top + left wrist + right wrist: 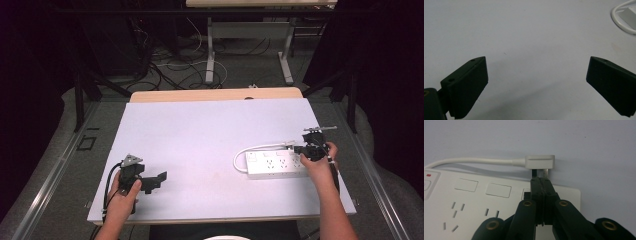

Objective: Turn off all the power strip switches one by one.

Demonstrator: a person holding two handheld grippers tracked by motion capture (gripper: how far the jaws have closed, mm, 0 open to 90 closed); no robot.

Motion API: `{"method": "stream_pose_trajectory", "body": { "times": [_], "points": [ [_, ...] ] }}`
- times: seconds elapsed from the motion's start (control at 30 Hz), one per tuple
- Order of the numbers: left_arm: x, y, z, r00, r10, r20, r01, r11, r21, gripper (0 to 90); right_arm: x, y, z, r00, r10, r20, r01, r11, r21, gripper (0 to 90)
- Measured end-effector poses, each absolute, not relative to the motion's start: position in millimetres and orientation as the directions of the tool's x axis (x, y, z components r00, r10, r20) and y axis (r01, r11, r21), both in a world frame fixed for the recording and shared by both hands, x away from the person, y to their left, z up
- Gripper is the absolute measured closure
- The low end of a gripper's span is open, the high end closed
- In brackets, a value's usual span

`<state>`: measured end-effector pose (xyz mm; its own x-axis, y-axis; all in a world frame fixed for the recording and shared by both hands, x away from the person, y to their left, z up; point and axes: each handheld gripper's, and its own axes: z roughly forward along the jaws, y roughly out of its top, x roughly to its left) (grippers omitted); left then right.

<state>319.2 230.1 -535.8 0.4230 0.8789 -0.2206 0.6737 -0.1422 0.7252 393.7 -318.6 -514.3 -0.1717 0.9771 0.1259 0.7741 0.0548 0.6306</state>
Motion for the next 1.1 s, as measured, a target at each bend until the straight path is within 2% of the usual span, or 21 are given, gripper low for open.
{"method": "stream_pose_trajectory", "body": {
  "times": [0.27, 0.37, 0.67, 0.83, 1.0, 1.1],
  "points": [
    [319, 230, -535, 0.416, 0.881, -0.224, 0.672, -0.132, 0.729, 4.0, 397, -309, -508, -0.234, 0.965, 0.122, 0.777, 0.110, 0.620, 88.3],
    [319, 230, -535, 0.416, 0.881, -0.226, 0.672, -0.131, 0.729, 4.0, 397, -307, -505, -0.286, 0.948, 0.143, 0.775, 0.141, 0.616, 87.3],
    [319, 230, -535, 0.417, 0.881, -0.226, 0.672, -0.132, 0.728, 4.0, 398, -301, -499, -0.341, 0.926, 0.163, 0.783, 0.183, 0.595, 83.8],
    [319, 230, -535, 0.417, 0.881, -0.224, 0.672, -0.133, 0.729, 4.0, 395, -298, -496, -0.376, 0.919, 0.118, 0.777, 0.244, 0.580, 81.9],
    [319, 230, -535, 0.420, 0.880, -0.222, 0.672, -0.137, 0.728, 4.0, 388, -293, -494, -0.415, 0.902, 0.115, 0.759, 0.274, 0.590, 75.8],
    [319, 230, -535, 0.419, 0.880, -0.223, 0.672, -0.135, 0.729, 4.0, 382, -289, -490, -0.442, 0.888, 0.124, 0.746, 0.287, 0.601, 63.2]
  ]
}}
